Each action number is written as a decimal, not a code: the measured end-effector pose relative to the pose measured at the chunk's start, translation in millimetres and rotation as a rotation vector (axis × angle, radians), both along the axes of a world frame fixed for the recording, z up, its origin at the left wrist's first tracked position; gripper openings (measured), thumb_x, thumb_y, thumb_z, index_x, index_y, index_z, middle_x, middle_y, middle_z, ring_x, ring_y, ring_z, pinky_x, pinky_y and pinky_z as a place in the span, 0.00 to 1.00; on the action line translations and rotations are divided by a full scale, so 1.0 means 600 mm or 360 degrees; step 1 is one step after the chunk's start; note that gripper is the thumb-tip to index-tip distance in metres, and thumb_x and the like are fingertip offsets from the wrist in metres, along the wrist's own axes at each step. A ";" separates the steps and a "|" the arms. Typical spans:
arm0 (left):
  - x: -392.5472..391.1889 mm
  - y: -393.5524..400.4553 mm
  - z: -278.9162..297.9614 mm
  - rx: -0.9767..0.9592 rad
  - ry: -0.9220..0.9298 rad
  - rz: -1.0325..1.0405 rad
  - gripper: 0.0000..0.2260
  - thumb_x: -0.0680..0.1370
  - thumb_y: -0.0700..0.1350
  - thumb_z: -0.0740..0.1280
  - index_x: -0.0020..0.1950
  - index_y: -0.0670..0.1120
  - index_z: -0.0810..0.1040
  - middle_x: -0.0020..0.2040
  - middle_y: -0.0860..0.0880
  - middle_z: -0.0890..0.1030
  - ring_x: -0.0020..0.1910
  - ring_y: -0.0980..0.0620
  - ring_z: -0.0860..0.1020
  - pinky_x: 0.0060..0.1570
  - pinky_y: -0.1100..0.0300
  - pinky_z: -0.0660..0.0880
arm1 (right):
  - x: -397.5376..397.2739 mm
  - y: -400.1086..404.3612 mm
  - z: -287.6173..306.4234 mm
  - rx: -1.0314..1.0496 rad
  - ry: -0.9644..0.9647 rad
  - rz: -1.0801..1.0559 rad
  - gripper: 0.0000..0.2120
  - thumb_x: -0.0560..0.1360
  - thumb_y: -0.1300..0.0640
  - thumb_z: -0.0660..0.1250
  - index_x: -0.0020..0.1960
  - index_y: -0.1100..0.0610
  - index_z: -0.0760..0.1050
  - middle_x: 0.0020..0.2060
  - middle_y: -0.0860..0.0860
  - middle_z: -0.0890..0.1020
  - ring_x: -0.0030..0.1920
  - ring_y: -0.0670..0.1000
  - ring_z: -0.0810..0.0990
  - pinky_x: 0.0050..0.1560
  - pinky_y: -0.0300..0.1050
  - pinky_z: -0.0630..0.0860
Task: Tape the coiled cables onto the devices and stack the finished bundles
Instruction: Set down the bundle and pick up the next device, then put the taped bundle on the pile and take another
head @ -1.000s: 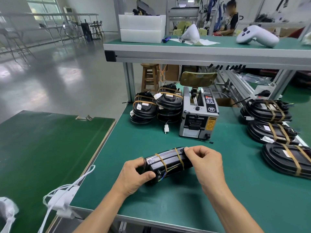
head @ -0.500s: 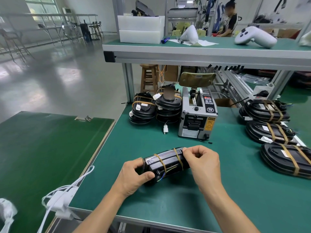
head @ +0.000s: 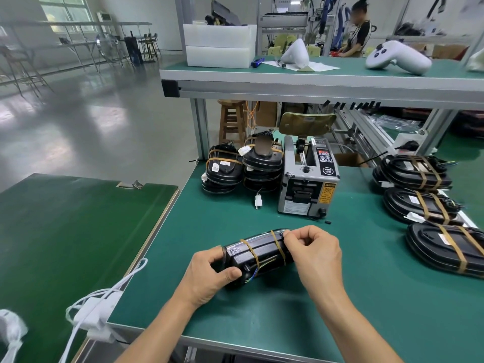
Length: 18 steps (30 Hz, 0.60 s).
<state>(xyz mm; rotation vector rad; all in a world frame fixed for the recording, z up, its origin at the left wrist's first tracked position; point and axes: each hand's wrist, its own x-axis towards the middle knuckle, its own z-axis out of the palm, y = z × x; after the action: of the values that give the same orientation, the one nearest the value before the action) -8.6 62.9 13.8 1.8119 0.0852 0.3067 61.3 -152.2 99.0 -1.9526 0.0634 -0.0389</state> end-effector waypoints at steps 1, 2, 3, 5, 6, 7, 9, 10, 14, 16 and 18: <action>0.000 -0.001 0.001 0.0000 -0.0006 -0.0002 0.42 0.65 0.80 0.73 0.61 0.46 0.89 0.56 0.43 0.89 0.61 0.41 0.86 0.64 0.37 0.79 | 0.001 0.000 0.000 -0.0008 -0.0002 -0.0001 0.10 0.73 0.53 0.74 0.34 0.52 0.81 0.29 0.45 0.82 0.36 0.53 0.79 0.60 0.61 0.78; 0.000 -0.002 0.002 0.0003 -0.0011 -0.0001 0.42 0.64 0.80 0.73 0.60 0.46 0.89 0.56 0.43 0.89 0.59 0.43 0.86 0.64 0.38 0.79 | 0.001 0.000 -0.001 -0.0020 -0.0005 0.0000 0.09 0.72 0.53 0.74 0.33 0.52 0.81 0.28 0.45 0.81 0.36 0.53 0.79 0.59 0.61 0.78; 0.000 -0.003 0.003 0.0008 -0.0014 0.0002 0.43 0.64 0.81 0.73 0.60 0.46 0.89 0.56 0.43 0.89 0.58 0.42 0.86 0.63 0.38 0.79 | 0.002 0.000 -0.001 -0.0033 -0.0009 0.0002 0.09 0.72 0.53 0.74 0.33 0.52 0.81 0.28 0.44 0.81 0.36 0.53 0.79 0.59 0.61 0.78; -0.001 -0.002 0.003 0.0014 -0.0018 0.0007 0.44 0.63 0.81 0.72 0.60 0.45 0.89 0.55 0.41 0.89 0.60 0.36 0.85 0.63 0.38 0.79 | 0.004 0.000 -0.002 -0.0050 -0.0015 0.0008 0.09 0.72 0.52 0.74 0.33 0.51 0.81 0.28 0.44 0.81 0.36 0.54 0.79 0.58 0.60 0.78; -0.001 -0.002 0.003 0.0012 -0.0022 0.0009 0.44 0.63 0.81 0.72 0.60 0.45 0.89 0.55 0.41 0.89 0.60 0.35 0.85 0.63 0.38 0.79 | 0.005 -0.001 -0.003 -0.0056 -0.0015 0.0011 0.10 0.72 0.52 0.74 0.33 0.51 0.81 0.28 0.43 0.81 0.36 0.54 0.79 0.58 0.60 0.78; -0.001 -0.002 0.003 0.0008 -0.0024 0.0010 0.44 0.63 0.81 0.73 0.60 0.45 0.89 0.55 0.42 0.89 0.61 0.35 0.84 0.63 0.38 0.79 | 0.006 -0.002 -0.003 -0.0061 -0.0014 0.0015 0.10 0.72 0.52 0.74 0.33 0.51 0.81 0.27 0.43 0.81 0.36 0.53 0.79 0.59 0.60 0.78; -0.002 -0.002 0.004 0.0003 -0.0024 0.0011 0.44 0.63 0.81 0.73 0.60 0.46 0.89 0.55 0.43 0.89 0.61 0.36 0.85 0.63 0.38 0.79 | 0.010 -0.004 -0.003 -0.0075 -0.0012 0.0027 0.10 0.72 0.51 0.74 0.33 0.51 0.81 0.27 0.42 0.80 0.35 0.52 0.79 0.59 0.61 0.78; -0.001 -0.002 0.004 0.0001 -0.0024 0.0012 0.43 0.63 0.81 0.73 0.60 0.46 0.89 0.55 0.43 0.89 0.61 0.36 0.85 0.64 0.39 0.79 | 0.012 -0.005 -0.003 -0.0081 -0.0014 0.0030 0.10 0.72 0.51 0.75 0.33 0.50 0.81 0.27 0.42 0.80 0.35 0.51 0.79 0.60 0.61 0.78; -0.002 -0.003 0.005 -0.0008 -0.0020 0.0008 0.43 0.63 0.81 0.73 0.60 0.47 0.89 0.56 0.45 0.89 0.62 0.38 0.85 0.65 0.39 0.79 | 0.022 -0.010 -0.005 -0.0113 -0.0047 0.0015 0.09 0.71 0.47 0.77 0.37 0.49 0.80 0.30 0.42 0.80 0.37 0.46 0.78 0.61 0.59 0.76; -0.002 -0.001 0.004 0.0007 -0.0020 0.0010 0.43 0.63 0.81 0.73 0.59 0.46 0.89 0.55 0.42 0.89 0.61 0.35 0.84 0.63 0.38 0.79 | 0.027 -0.013 -0.010 -0.0180 -0.0072 0.0034 0.08 0.72 0.45 0.77 0.42 0.45 0.79 0.42 0.41 0.81 0.47 0.45 0.79 0.64 0.56 0.72; -0.002 0.000 0.003 0.0011 -0.0023 0.0012 0.43 0.63 0.81 0.73 0.59 0.46 0.89 0.55 0.41 0.89 0.61 0.34 0.84 0.63 0.37 0.79 | 0.033 -0.016 -0.019 -0.0182 -0.0034 0.0119 0.08 0.73 0.45 0.76 0.49 0.41 0.79 0.54 0.40 0.80 0.58 0.45 0.77 0.68 0.55 0.68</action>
<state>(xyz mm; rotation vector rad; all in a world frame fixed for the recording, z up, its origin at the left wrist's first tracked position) -9.9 62.8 15.6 1.8164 0.0810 0.3255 81.2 -162.1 87.6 -2.0667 -0.0263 -0.0143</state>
